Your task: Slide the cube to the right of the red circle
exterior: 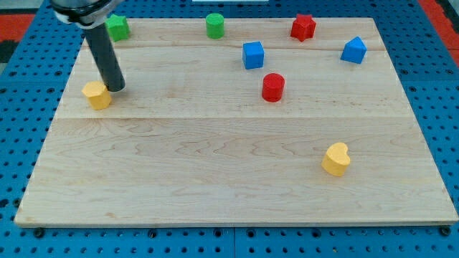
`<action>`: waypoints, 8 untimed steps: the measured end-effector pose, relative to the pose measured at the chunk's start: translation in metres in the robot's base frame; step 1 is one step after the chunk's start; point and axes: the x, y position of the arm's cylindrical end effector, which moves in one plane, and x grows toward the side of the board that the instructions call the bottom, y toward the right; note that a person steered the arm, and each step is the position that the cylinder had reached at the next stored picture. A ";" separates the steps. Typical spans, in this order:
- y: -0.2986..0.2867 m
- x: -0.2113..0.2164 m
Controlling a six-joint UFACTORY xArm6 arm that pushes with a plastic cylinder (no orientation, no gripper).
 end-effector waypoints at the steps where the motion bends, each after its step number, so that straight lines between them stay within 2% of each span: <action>1: 0.005 0.000; 3: 0.066 -0.035; 5: 0.172 -0.091; 6: 0.236 -0.095; 8: 0.253 -0.100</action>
